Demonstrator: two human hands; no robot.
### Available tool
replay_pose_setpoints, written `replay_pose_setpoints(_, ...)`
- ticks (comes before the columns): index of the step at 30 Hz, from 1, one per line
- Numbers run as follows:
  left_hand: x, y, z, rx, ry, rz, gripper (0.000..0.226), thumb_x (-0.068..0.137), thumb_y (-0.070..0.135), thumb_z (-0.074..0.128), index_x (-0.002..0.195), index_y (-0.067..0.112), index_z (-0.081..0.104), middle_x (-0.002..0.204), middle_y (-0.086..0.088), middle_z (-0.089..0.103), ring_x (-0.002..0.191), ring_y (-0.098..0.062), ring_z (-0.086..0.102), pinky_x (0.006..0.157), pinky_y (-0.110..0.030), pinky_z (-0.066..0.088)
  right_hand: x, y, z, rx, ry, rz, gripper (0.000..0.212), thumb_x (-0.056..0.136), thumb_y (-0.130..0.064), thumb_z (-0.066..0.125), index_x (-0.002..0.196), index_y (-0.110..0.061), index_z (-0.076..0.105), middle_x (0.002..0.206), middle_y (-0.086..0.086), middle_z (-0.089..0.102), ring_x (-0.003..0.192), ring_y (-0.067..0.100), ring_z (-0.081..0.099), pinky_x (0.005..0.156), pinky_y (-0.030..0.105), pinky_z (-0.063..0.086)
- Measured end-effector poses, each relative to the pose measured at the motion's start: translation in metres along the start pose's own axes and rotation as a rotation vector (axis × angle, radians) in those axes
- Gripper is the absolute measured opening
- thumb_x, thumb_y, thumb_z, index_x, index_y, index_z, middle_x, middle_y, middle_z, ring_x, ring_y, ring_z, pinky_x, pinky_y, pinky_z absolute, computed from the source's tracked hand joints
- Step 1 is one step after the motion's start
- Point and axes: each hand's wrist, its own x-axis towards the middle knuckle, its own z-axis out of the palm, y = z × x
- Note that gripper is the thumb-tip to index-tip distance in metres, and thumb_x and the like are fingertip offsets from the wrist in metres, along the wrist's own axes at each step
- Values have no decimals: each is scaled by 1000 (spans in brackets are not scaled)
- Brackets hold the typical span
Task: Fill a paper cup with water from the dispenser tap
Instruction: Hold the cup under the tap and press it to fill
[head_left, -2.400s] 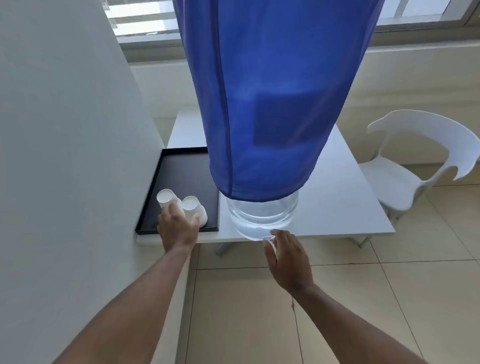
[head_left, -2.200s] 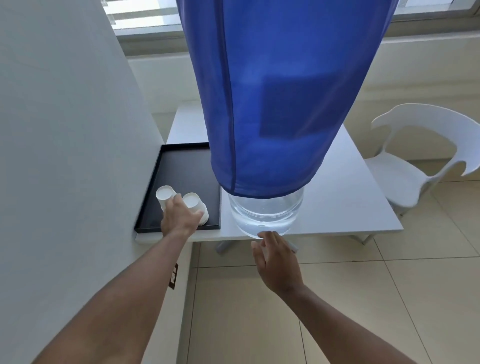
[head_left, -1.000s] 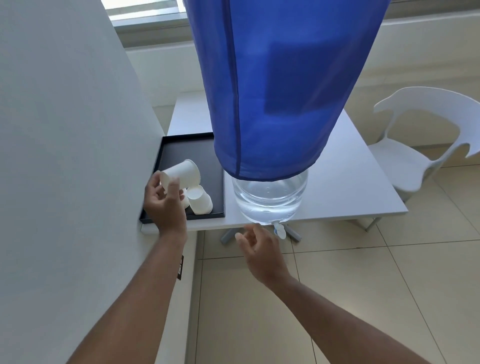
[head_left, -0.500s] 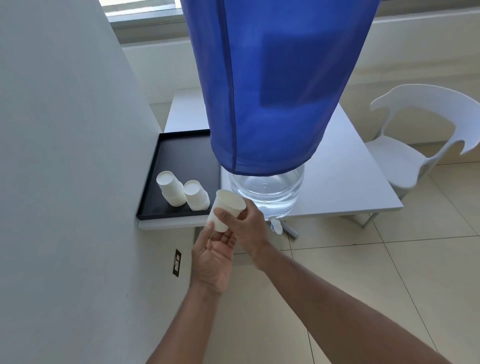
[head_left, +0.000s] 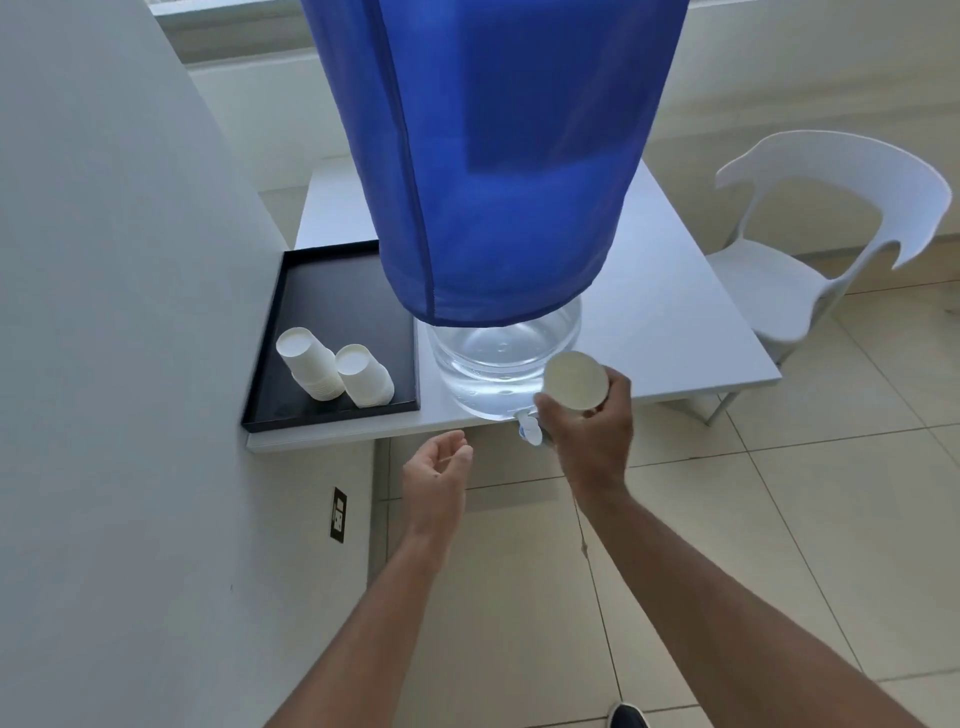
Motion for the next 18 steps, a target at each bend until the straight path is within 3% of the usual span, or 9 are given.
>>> replay_pose_setpoints(2,1,1,10,197,-44,120,29,96,9,72,124,15,75,120,1,78,115,-21,72,98,-35,58,8,16,-14,-55,96,-21,66,66,-29,92,122,-25,57,100,-17,70,89,0,69,80,21,55)
replay_pose_setpoints(4,5,6,18,331,-99,192,37,94,8,72,130,16,73,126,2,77,113,-22,73,103,-32,56,14,34,-25,-109,153,14,66,70,-25,92,124,-23,55,101,-11,71,91,14,71,83,28,55)
replay_pose_setpoints(7,15,11,33,523,-173,307,45,91,12,74,135,19,71,134,4,74,124,-20,69,116,-41,49,18,67,-35,-233,158,78,63,73,-21,90,124,-18,54,106,2,71,99,33,70,84,33,51)
replay_pose_setpoints(8,18,11,39,585,-193,358,47,90,14,75,136,19,70,136,5,73,127,-18,67,117,-38,47,18,77,-36,-273,139,103,63,73,-20,89,125,-16,54,109,6,72,100,34,69,84,32,49)
replay_pose_setpoints(11,26,10,53,727,-259,508,53,86,16,81,137,15,67,140,2,69,129,-15,63,106,-3,33,13,103,-36,-385,31,160,64,73,-17,87,127,-14,53,111,11,71,101,37,68,80,34,48)
replay_pose_setpoints(12,28,8,57,764,-288,535,56,86,17,82,139,14,66,141,1,68,131,-15,62,104,0,30,11,110,-35,-418,-18,162,64,74,-17,87,128,-14,52,110,11,70,100,38,68,79,36,51)
replay_pose_setpoints(14,32,4,64,827,-353,574,59,85,18,85,140,11,66,142,-1,66,132,-17,60,109,-11,36,9,120,-28,-480,-106,149,64,76,-18,85,131,-17,52,111,9,71,100,35,68,81,43,58)
replay_pose_setpoints(18,38,-2,70,904,-386,659,36,83,17,86,114,7,71,122,-2,70,114,-22,67,101,-29,51,13,132,-11,-605,-229,139,62,80,-27,84,131,-17,52,119,8,71,105,35,69,83,46,60)
